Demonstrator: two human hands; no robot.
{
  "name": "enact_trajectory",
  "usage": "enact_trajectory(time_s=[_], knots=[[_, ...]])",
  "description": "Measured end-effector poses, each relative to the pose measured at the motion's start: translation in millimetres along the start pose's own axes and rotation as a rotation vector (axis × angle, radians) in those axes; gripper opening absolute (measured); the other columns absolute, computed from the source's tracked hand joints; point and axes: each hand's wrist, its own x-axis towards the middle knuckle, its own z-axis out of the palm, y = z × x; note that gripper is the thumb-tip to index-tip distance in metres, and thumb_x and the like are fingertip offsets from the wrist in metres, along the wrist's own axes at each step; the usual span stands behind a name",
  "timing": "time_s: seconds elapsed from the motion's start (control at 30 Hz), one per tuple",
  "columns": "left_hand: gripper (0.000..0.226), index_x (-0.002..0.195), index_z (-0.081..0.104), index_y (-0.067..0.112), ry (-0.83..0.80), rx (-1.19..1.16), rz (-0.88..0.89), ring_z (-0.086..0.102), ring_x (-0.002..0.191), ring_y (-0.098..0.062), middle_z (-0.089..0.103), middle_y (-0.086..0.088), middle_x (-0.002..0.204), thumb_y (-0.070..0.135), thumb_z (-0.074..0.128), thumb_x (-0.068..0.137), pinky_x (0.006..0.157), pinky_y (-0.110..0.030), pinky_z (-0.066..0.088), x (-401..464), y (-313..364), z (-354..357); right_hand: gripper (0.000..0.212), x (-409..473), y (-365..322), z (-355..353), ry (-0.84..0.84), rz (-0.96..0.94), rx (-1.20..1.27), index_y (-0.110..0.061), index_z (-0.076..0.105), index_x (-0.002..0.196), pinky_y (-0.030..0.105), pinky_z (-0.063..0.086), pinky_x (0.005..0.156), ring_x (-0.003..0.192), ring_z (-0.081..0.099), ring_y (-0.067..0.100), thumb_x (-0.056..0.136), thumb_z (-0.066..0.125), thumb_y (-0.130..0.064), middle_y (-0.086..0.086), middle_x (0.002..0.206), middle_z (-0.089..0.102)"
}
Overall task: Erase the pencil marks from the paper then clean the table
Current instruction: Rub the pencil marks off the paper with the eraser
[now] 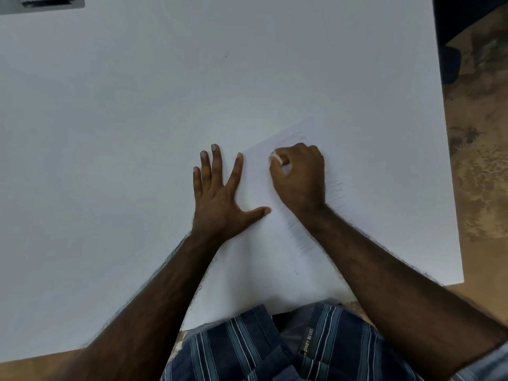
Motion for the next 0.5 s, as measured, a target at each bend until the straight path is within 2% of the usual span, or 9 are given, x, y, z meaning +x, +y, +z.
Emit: enact_trajectory(time_s=[0.07,0.17,0.2,0.23,0.33,0.37,0.4,0.5], knots=[[0.124,0.164,-0.002,0.033,0.007,-0.001,0.000,-0.030,0.153,-0.031,-0.027,-0.010,0.168,0.094,0.053,0.071,0.126,-0.056,-0.009,-0.6,-0.2,0.4,0.013,-3.0,-4.7,2.8,-0.017,-0.023,0.028,-0.017,0.070,0.084,0.047,0.049,0.076,0.077,0.058,0.024,0.095,0.070,-0.023,-0.002,0.080,0.066],[0.121,0.165,0.002,0.031,0.036,-0.005,0.012,-0.026,0.155,-0.032,-0.024,-0.011,0.169,0.093,0.051,0.073,0.126,-0.058,-0.003,-2.0,0.3,1.6,0.011,-21.0,-13.9,4.9,-0.258,-0.285,0.041,-0.013,0.076,0.095,0.045,0.051,0.080,0.085,0.063,0.027,0.094,0.072,-0.023,0.004,0.089,0.072],[0.121,0.165,0.001,0.031,0.035,-0.004,0.013,-0.027,0.155,-0.032,-0.024,-0.011,0.169,0.093,0.051,0.073,0.126,-0.058,-0.003,-1.9,0.4,1.6,0.011,-20.0,-10.7,3.0,-0.272,-0.316,0.022,-0.014,0.077,0.096,0.045,0.050,0.080,0.085,0.064,0.028,0.094,0.071,-0.024,0.004,0.090,0.072],[0.122,0.165,0.000,0.032,0.025,-0.005,0.010,-0.027,0.154,-0.031,-0.025,-0.010,0.169,0.093,0.052,0.073,0.126,-0.057,-0.004,-1.5,0.4,0.9,0.010,-14.5,-6.7,0.7,-0.234,-0.280,0.001,-0.016,0.076,0.094,0.046,0.049,0.079,0.084,0.063,0.028,0.094,0.070,-0.024,0.003,0.088,0.071],[0.125,0.164,-0.002,0.034,0.002,-0.005,-0.005,-0.031,0.153,-0.030,-0.028,-0.009,0.168,0.094,0.055,0.071,0.126,-0.057,-0.008,-0.7,0.7,-0.4,0.013,0.8,4.8,-3.8,-0.009,0.009,-0.007,-0.019,0.072,0.086,0.048,0.049,0.079,0.079,0.060,0.025,0.096,0.067,-0.026,-0.001,0.082,0.068],[0.125,0.164,-0.002,0.035,0.002,-0.003,-0.006,-0.031,0.153,-0.030,-0.028,-0.009,0.168,0.094,0.055,0.071,0.126,-0.057,-0.008,-0.8,0.4,-0.6,0.014,-0.4,3.9,-3.1,0.017,0.038,0.010,-0.018,0.071,0.085,0.047,0.049,0.079,0.079,0.059,0.024,0.097,0.067,-0.025,-0.002,0.082,0.067],[0.124,0.164,-0.002,0.034,0.003,-0.001,-0.005,-0.030,0.153,-0.031,-0.028,-0.009,0.168,0.094,0.054,0.071,0.126,-0.057,-0.007,-0.9,0.3,-0.2,0.013,-4.1,-0.7,-1.8,-0.013,0.004,0.026,-0.017,0.070,0.086,0.047,0.049,0.079,0.079,0.059,0.024,0.096,0.068,-0.025,-0.001,0.082,0.067],[0.122,0.165,-0.001,0.032,0.017,0.012,0.001,-0.028,0.154,-0.031,-0.026,-0.010,0.169,0.095,0.048,0.072,0.126,-0.057,-0.004,-1.0,0.4,0.7,0.012,-22.0,-11.8,1.1,-0.244,-0.278,0.027,-0.014,0.076,0.096,0.045,0.050,0.080,0.085,0.063,0.027,0.094,0.070,-0.024,0.004,0.089,0.072]])
